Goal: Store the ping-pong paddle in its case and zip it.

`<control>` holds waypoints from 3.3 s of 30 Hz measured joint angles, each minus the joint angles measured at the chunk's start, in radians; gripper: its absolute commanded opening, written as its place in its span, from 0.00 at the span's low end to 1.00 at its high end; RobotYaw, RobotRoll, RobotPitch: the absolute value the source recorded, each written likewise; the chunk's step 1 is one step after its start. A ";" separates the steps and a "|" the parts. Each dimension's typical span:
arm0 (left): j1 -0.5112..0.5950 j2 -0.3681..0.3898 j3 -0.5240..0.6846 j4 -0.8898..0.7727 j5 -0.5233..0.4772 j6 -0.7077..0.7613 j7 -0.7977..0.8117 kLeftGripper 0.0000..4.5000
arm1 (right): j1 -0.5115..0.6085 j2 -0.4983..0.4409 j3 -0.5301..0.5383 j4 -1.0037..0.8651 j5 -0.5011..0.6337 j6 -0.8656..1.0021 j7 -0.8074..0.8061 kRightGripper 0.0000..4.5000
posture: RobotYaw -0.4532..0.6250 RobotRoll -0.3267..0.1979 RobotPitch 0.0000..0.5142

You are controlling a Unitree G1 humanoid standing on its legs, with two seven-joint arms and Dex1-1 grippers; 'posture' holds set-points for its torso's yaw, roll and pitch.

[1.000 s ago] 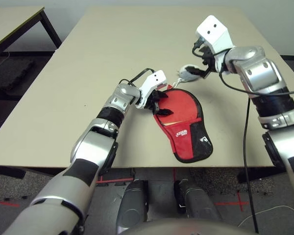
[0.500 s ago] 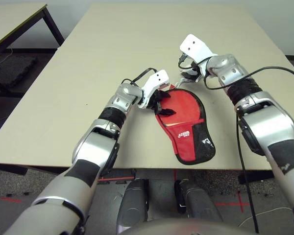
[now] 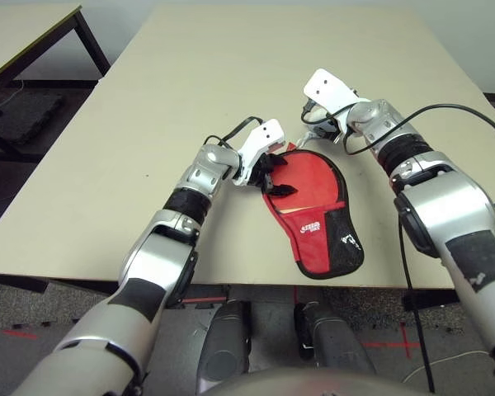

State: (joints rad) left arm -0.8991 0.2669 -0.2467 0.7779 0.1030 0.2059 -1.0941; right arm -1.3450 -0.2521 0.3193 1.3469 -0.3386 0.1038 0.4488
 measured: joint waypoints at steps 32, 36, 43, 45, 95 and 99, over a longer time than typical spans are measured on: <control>0.036 0.019 -0.011 -0.093 -0.032 0.067 0.022 1.00 | -0.061 -0.019 0.013 0.009 -0.115 -0.029 0.024 0.59 | 0.51 0.62 0.24; 0.033 0.017 -0.010 -0.089 -0.032 0.061 0.022 1.00 | -0.061 -0.019 0.017 0.010 -0.137 -0.033 0.041 0.87 | 0.51 0.62 0.24; 0.034 0.017 -0.010 -0.091 -0.033 0.062 0.027 1.00 | -0.060 -0.014 0.028 0.020 -0.171 -0.033 0.054 0.99 | 0.54 0.62 0.26; 0.037 0.017 -0.010 -0.096 -0.033 0.065 0.029 1.00 | -0.056 -0.011 0.031 0.021 -0.180 -0.033 0.053 0.99 | 0.58 0.62 0.28; 0.086 0.028 -0.037 -0.216 -0.090 0.162 0.077 1.00 | -0.034 -0.059 0.020 0.027 -0.213 0.082 -0.027 0.00 | 0.52 0.62 0.26; 0.052 0.013 -0.049 -0.151 -0.087 0.131 0.075 1.00 | -0.033 -0.086 0.021 0.021 -0.209 0.130 0.091 0.00 | 0.47 0.62 0.26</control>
State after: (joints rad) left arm -0.8473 0.2800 -0.2953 0.6265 0.0161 0.3367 -1.0192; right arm -1.3776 -0.3382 0.3406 1.3683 -0.5472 0.2341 0.5403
